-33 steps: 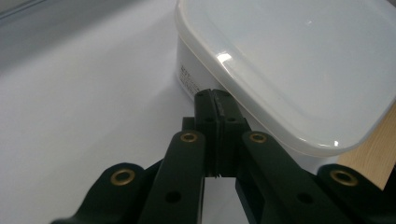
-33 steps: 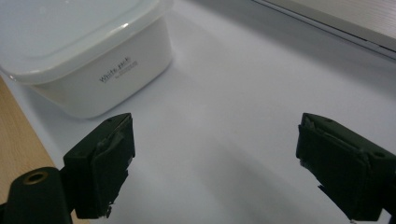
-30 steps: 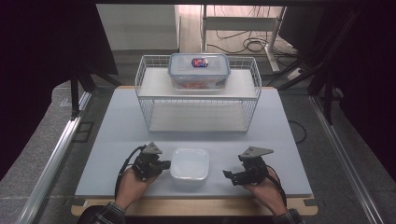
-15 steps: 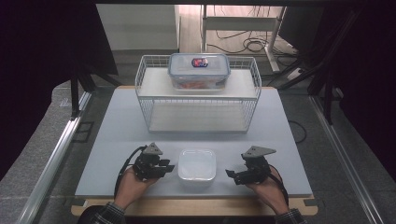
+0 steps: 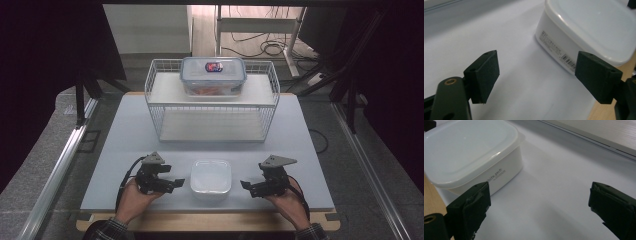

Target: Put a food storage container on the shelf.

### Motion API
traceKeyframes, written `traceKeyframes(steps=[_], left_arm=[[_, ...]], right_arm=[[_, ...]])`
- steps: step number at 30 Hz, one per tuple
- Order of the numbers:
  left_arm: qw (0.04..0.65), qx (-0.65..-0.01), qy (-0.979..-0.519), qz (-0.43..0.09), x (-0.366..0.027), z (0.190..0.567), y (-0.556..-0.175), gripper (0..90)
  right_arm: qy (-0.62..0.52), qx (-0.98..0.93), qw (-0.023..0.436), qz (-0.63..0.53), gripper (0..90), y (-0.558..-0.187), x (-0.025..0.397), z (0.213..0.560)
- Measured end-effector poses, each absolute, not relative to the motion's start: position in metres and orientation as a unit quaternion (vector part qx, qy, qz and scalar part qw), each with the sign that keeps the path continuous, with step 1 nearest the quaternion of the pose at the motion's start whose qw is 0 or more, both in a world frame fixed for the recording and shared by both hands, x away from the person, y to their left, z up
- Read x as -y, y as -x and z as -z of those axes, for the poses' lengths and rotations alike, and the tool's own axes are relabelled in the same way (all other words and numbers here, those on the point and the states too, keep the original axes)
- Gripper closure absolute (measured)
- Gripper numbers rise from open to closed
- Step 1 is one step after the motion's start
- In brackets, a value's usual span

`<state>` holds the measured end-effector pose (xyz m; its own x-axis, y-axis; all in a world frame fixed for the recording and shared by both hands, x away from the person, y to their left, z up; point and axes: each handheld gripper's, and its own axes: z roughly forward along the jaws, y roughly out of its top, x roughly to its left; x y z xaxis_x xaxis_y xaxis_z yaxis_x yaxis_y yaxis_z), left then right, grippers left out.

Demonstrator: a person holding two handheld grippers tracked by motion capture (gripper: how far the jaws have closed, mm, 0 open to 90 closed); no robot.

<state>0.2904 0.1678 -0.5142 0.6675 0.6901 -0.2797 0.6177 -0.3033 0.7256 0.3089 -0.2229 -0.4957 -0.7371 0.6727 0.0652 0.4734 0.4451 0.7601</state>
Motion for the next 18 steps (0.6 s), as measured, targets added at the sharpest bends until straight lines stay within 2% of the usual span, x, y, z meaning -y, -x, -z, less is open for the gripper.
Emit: traceKeyframes(steps=[4, 11, 18], left_arm=[[0.430, -0.399, -0.808, -0.057, -0.168, 0.512, -0.290, 18.1], [0.443, -0.392, -0.806, -0.035, -0.165, 0.503, -0.291, 17.9], [0.452, -0.369, -0.811, -0.029, -0.153, 0.491, -0.292, 8.9]], right_arm=[[-0.338, -0.844, 0.113, -0.401, 3.2, -0.306, 0.217, 0.493], [-0.328, -0.844, 0.093, -0.414, 1.4, -0.303, 0.207, 0.483], [-0.324, -0.842, 0.077, -0.425, 7.3, -0.305, 0.199, 0.475]])
